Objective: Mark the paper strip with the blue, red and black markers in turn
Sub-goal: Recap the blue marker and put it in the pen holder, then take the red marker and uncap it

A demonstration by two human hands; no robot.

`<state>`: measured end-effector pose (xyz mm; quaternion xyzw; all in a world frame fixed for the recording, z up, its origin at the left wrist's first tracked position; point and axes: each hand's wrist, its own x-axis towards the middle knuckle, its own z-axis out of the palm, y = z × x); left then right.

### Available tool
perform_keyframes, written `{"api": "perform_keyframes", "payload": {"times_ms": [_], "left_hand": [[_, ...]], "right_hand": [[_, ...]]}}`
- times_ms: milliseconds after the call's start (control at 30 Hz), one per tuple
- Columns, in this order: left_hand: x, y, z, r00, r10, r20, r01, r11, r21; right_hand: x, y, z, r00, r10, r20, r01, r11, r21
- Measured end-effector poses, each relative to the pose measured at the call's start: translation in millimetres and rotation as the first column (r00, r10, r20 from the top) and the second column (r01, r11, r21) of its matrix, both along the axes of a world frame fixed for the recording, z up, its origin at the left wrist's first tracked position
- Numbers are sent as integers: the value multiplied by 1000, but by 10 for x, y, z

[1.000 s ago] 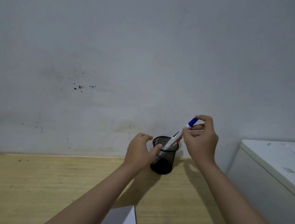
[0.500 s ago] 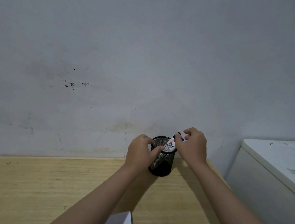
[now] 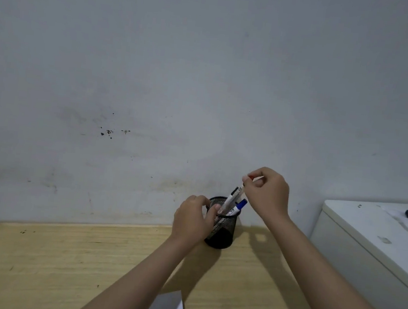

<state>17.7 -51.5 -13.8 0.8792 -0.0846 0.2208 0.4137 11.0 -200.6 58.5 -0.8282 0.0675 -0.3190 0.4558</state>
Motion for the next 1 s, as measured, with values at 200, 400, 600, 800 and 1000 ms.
{"api": "perform_keyframes", "payload": {"times_ms": [200, 400, 600, 800, 1000], "left_hand": [[-577, -5, 410, 962, -272, -5, 208, 750, -628], [-1084, 115, 638, 967, -253, 40, 185, 580, -793], [-1392, 397, 683, 974, -192, 122, 223, 701, -677], [-1703, 588, 667, 958, -240, 156, 286, 819, -498], [-1858, 848, 639, 982, -168, 90, 190, 878, -440]], "right_hand": [[-753, 182, -30, 974, 163, 158, -187, 970, 156], [-1305, 437, -247, 924, 337, 182, -369, 911, 184], [-1514, 556, -181, 928, 316, 199, -349, 923, 163], [-1569, 763, -14, 938, 317, 144, -347, 829, 438], [-1661, 882, -13, 937, 315, 149, -338, 720, 605]]}}
